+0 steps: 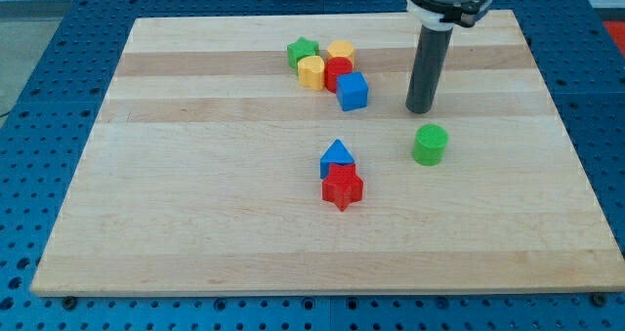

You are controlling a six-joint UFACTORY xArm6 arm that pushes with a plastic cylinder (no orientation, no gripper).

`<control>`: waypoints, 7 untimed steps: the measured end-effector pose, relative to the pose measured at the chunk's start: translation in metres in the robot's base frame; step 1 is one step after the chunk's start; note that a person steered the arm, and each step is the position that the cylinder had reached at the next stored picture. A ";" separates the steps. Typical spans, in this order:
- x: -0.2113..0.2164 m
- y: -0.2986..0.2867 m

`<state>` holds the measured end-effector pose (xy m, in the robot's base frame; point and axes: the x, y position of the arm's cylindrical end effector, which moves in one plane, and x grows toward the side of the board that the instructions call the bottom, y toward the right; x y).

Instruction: Push the green circle above the blue triangle

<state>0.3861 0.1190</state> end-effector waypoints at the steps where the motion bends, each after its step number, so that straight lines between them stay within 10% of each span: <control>1: 0.000 -0.029; 4: 0.006 -0.096; 7: 0.020 0.053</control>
<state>0.4059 0.1722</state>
